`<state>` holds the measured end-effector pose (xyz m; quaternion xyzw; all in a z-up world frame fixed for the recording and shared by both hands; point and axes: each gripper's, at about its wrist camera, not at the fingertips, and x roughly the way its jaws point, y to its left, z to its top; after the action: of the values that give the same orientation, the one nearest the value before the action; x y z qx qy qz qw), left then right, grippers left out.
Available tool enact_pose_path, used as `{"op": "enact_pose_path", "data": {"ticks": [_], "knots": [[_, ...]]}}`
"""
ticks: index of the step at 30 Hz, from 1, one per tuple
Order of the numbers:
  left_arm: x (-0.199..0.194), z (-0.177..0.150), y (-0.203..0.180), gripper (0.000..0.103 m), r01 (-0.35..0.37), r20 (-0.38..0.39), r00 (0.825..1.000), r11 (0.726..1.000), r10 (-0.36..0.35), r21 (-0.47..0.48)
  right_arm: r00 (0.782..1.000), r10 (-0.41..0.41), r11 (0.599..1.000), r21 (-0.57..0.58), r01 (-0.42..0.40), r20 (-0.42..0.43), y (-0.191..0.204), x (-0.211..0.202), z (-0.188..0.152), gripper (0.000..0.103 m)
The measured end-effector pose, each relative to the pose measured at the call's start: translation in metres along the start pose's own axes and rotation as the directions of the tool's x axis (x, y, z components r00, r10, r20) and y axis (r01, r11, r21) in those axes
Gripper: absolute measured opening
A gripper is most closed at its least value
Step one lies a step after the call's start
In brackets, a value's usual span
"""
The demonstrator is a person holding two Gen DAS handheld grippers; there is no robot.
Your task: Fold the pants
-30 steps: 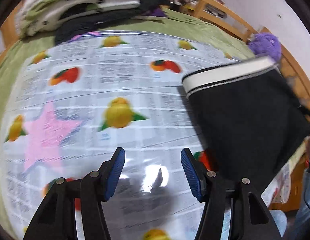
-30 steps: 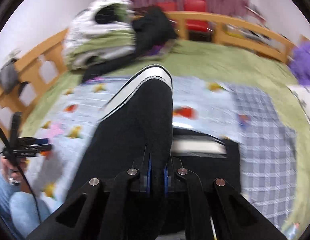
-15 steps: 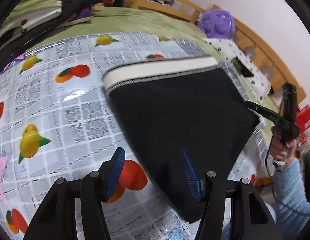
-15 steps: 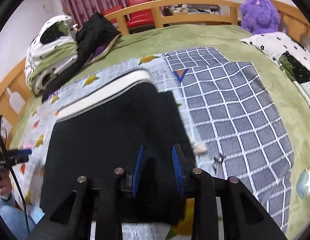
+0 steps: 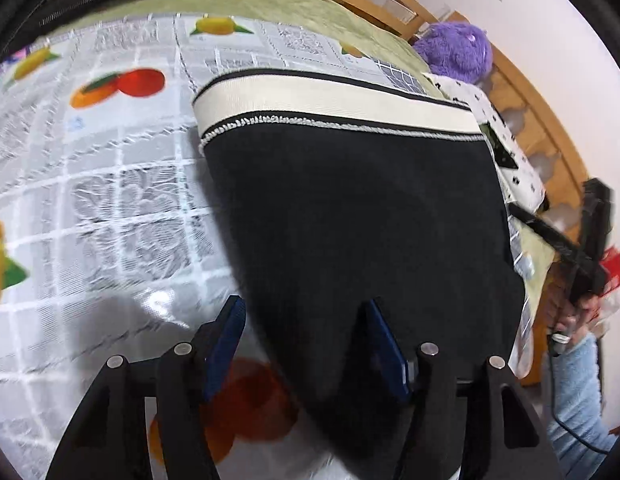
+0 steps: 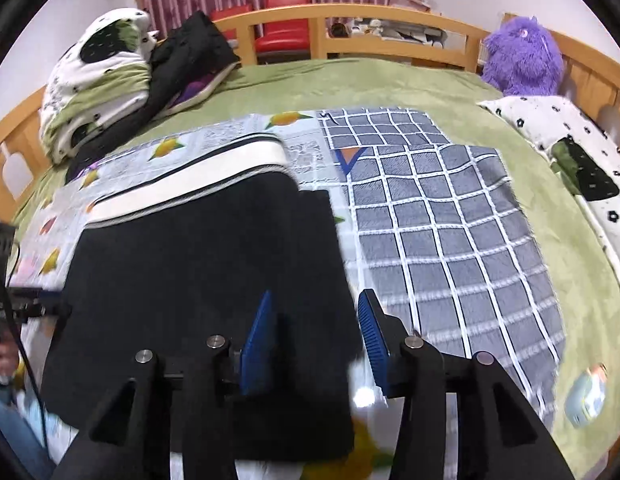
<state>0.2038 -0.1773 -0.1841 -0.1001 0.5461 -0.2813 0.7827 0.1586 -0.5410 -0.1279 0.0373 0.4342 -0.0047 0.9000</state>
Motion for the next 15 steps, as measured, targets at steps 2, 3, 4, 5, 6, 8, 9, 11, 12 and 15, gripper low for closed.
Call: {"op": "enact_pose_path", "data": {"ticks": [2, 3, 4, 5, 6, 8, 9, 11, 12, 15], "knots": [[0.005, 0.002, 0.0, 0.062, 0.023, 0.032, 0.999, 1.0, -0.023, -0.003, 0.997, 0.027, 1.0, 0.002, -0.027, -0.075, -0.001, 0.028, 0.006, 0.046], [0.008, 0.003, -0.001, 0.064, 0.029, 0.043, 0.999, 1.0, -0.029, -0.002, 0.996, 0.054, 0.999, 0.007, -0.054, -0.069, -0.002, 0.036, 0.009, 0.051], [0.011, 0.005, -0.001, 0.064, 0.034, 0.054, 0.998, 0.999, -0.034, -0.003, 0.996, 0.068, 0.998, 0.014, -0.067, -0.063, -0.002, 0.041, 0.009, 0.053], [0.014, 0.007, -0.002, 0.064, 0.035, 0.063, 0.997, 0.999, -0.034, -0.015, 0.995, 0.069, 0.997, 0.02, -0.068, -0.074, -0.003, 0.048, 0.01, 0.055], [0.017, 0.009, -0.003, 0.062, 0.035, 0.065, 0.997, 0.999, -0.034, -0.023, 0.994, 0.072, 0.997, 0.019, -0.071, -0.08, -0.003, 0.053, 0.012, 0.055], [0.021, 0.014, -0.008, 0.038, 0.035, 0.058, 0.998, 0.999, -0.034, -0.017, 0.994, 0.076, 0.997, 0.026, -0.074, -0.076, -0.002, 0.056, 0.011, 0.053], [0.02, 0.017, -0.009, 0.026, 0.043, 0.059, 0.997, 0.999, -0.042, -0.024, 0.994, 0.08, 0.996, 0.036, -0.077, -0.074, -0.004, 0.056, 0.01, 0.044], [0.008, 0.024, -0.01, 0.016, 0.053, 0.074, 0.996, 0.998, -0.051, -0.025, 0.995, 0.082, 0.996, 0.034, -0.08, -0.058, 0.004, 0.047, 0.01, 0.018], [-0.003, 0.028, -0.012, 0.012, 0.059, 0.091, 0.994, 0.998, -0.058, -0.005, 0.996, 0.065, 0.997, 0.036, -0.064, -0.053, 0.009, 0.044, 0.011, 0.013], [-0.042, 0.035, -0.005, 0.011, 0.12, 0.102, 0.988, 0.993, -0.119, -0.005, 0.998, 0.011, 1.0, 0.027, -0.009, -0.054, 0.032, 0.026, 0.015, 0.011]]}}
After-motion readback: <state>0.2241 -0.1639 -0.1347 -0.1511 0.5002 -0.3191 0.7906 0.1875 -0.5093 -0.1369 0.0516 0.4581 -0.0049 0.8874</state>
